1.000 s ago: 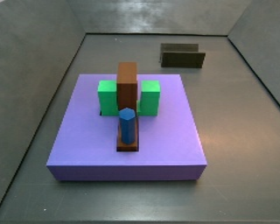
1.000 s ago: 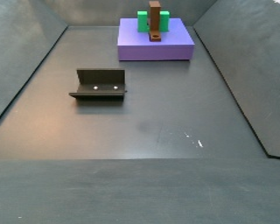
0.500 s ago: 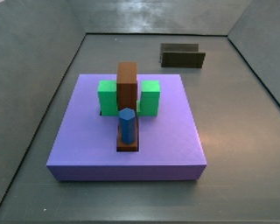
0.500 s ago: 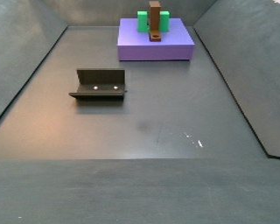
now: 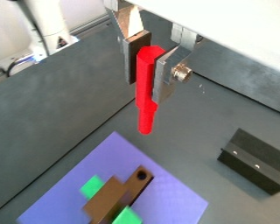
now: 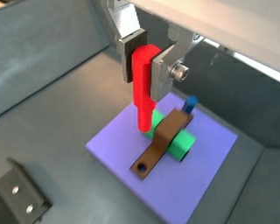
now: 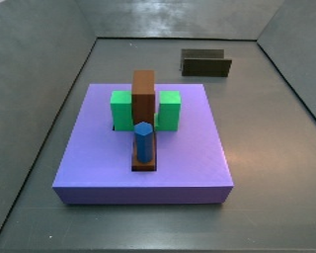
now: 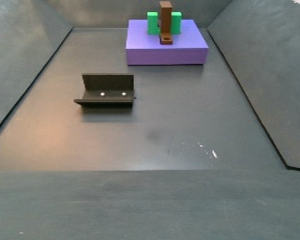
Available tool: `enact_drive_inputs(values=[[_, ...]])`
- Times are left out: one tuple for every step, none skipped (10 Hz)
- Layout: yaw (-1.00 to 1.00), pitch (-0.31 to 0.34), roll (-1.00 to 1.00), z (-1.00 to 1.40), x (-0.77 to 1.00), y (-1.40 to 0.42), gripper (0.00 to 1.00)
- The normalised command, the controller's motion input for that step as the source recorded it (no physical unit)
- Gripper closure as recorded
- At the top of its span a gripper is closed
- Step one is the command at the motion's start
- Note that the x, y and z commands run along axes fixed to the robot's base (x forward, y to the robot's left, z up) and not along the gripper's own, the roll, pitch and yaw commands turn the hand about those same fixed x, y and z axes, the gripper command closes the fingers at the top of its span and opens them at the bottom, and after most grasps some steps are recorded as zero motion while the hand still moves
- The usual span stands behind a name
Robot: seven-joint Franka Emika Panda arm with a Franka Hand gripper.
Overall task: Pick up the red object. Move up. Move to above the board. Insert the red object.
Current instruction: Insert the red object.
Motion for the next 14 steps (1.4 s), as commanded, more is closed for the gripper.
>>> enact_drive_inputs(values=[[-0.05, -0.014, 0.0, -0.78, 0.0, 0.02, 1.0], [-0.02, -0.021, 0.1, -1.0, -0.01, -0.22, 1.0], [0.0, 0.0, 0.18, -1.0, 0.0, -0.28, 1.0], [-0.02, 0.0, 0.19, -0.94, 0.0, -0.13, 1.0], [-0.06, 0.009, 0.16, -0.91, 0.0, 0.0, 1.0], [-0.03, 0.001, 0.17, -0.89, 0.0, 0.03, 1.0], [0.0, 0.0, 0.12, -0.83, 0.0, 0.02, 1.0], [-0.03, 0.0, 0.06, -0.7, 0.0, 0.0, 1.0], [-0.05, 0.0, 0.05, -0.6, 0.0, 0.0, 1.0], [0.0, -0.056, 0.0, -0.38, 0.0, 0.0, 1.0], [0.0, -0.011, 0.0, -0.33, 0.03, 0.0, 1.0], [0.0, 0.0, 0.0, -0.33, 0.0, 0.0, 1.0], [0.0, -0.014, -0.02, -0.25, -0.13, 0.0, 1.0], [-0.02, -0.053, -0.07, -0.25, 0.0, 0.0, 1.0]])
